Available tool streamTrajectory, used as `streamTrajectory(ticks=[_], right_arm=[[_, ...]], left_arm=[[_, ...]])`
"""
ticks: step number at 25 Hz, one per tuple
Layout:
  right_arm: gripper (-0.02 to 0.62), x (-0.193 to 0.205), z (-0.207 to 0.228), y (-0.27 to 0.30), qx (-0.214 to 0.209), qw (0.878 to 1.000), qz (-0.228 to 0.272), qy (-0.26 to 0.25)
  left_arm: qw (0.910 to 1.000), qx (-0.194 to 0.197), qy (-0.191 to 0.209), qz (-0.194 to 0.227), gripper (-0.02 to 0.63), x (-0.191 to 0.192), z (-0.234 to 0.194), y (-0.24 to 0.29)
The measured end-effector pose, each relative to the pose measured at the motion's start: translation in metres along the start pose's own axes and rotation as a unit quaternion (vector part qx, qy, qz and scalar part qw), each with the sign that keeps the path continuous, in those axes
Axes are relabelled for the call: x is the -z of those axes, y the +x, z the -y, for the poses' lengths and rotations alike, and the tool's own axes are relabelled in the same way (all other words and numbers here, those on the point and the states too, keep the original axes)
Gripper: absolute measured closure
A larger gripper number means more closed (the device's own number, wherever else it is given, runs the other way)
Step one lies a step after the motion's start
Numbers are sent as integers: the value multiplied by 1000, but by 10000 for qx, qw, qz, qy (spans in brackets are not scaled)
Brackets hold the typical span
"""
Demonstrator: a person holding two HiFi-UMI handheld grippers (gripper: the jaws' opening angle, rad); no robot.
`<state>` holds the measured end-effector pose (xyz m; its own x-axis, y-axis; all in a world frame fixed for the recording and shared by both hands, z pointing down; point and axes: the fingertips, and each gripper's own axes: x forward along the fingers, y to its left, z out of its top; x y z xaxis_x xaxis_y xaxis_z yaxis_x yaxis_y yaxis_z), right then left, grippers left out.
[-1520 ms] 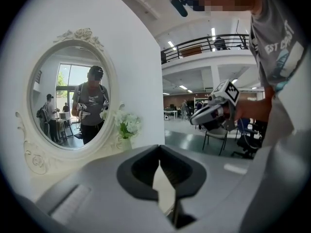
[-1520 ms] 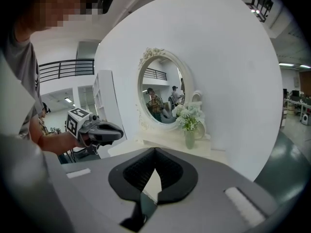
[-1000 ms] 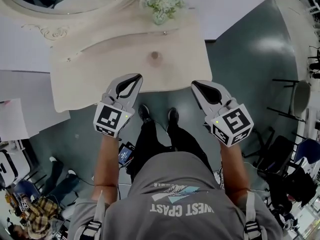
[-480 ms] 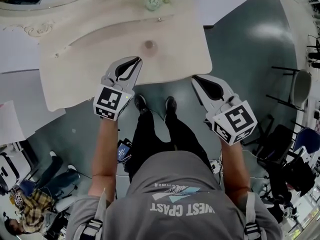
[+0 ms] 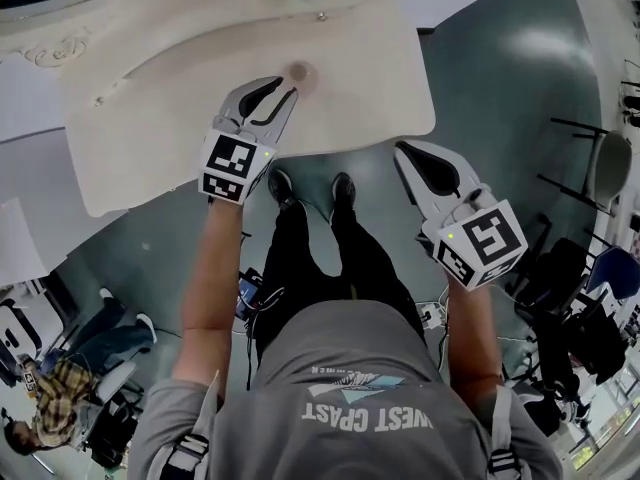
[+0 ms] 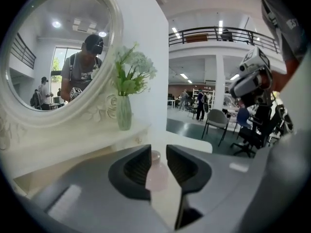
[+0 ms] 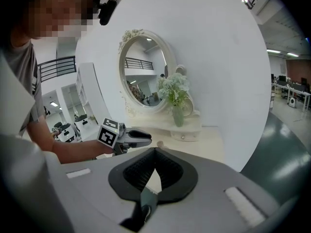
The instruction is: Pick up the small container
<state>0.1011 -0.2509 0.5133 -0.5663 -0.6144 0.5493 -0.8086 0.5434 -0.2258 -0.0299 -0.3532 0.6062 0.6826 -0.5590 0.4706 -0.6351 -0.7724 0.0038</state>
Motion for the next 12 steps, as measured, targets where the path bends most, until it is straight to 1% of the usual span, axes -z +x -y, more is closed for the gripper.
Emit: streamTrajectory(ticks=[5, 9, 12], right_arm=[[594, 8, 10, -4, 3, 10000, -54, 71], [594, 9, 19, -9, 16, 9999, -83, 111], [594, 10, 23, 3, 34, 9998, -118, 142]], left_arm=[[9999, -85, 87, -102, 472, 11, 3, 26], [9999, -52, 99, -44, 421, 9, 8, 43], [9999, 9, 127, 5, 389, 15, -1, 58]])
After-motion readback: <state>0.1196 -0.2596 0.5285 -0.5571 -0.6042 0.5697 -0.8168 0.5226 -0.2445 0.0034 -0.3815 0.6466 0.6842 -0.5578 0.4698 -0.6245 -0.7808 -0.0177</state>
